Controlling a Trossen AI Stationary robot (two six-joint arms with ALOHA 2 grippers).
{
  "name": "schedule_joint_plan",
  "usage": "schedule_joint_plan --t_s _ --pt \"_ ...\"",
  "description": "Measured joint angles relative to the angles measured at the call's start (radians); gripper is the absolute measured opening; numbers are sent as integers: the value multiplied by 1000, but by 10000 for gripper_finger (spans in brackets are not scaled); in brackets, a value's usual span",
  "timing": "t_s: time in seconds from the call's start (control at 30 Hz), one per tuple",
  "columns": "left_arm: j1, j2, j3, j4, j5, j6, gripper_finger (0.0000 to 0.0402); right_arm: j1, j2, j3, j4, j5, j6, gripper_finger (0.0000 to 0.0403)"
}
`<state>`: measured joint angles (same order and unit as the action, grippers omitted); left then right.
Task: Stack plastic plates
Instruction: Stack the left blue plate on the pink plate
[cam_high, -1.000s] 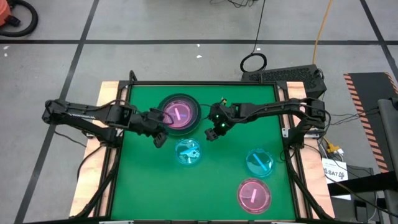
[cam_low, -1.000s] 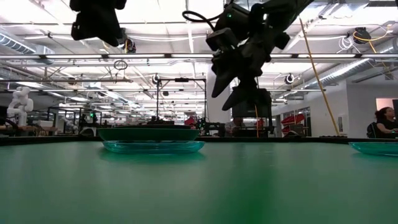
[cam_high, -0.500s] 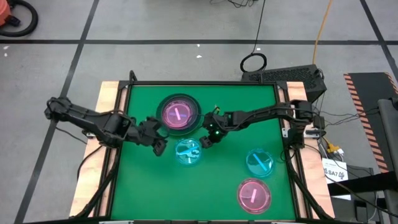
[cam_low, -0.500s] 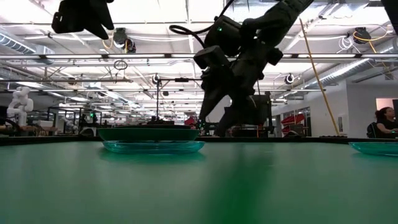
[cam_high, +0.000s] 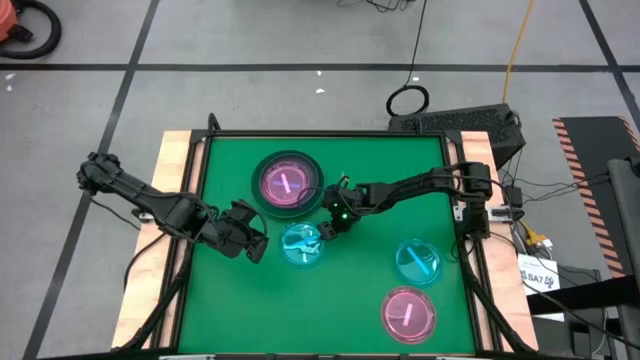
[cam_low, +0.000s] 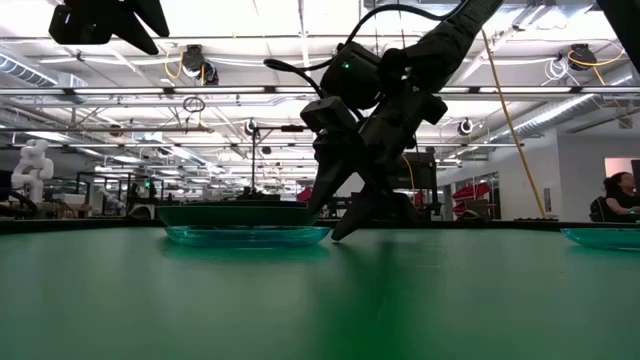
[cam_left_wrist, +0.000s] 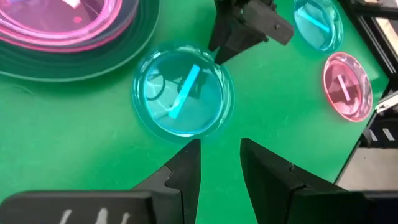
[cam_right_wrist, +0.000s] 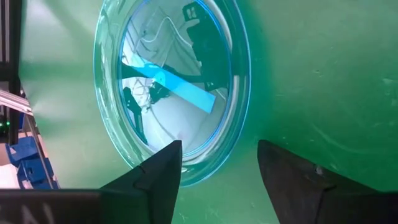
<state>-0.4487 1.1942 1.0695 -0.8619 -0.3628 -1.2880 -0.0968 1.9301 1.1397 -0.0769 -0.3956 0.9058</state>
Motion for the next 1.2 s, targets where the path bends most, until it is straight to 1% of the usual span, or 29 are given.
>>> schedule_joint_plan --t_s 0.17,0.43,0.57,0.7,0.9,1.1,1.2 --pt "-13 2 0 -7 -32 21 118 1 0 0 -2 3 -8 177" --pt "-10 6 0 -15 -94 49 118 1 0 0 -2 30 13 94" --pt "-10 6 0 -26 -123 53 118 1 0 0 -2 36 41 62" --pt "-10 6 0 -31 -129 53 118 5 0 0 -2 77 43 42" --pt "-10 6 0 -32 -145 81 118 6 0 0 -2 80 24 7" --pt "-10 6 0 -57 -167 128 118 7 0 0 -2 77 19 1" --pt "-10 6 0 -94 -168 112 118 7 -10 0 -6 43 12 1"
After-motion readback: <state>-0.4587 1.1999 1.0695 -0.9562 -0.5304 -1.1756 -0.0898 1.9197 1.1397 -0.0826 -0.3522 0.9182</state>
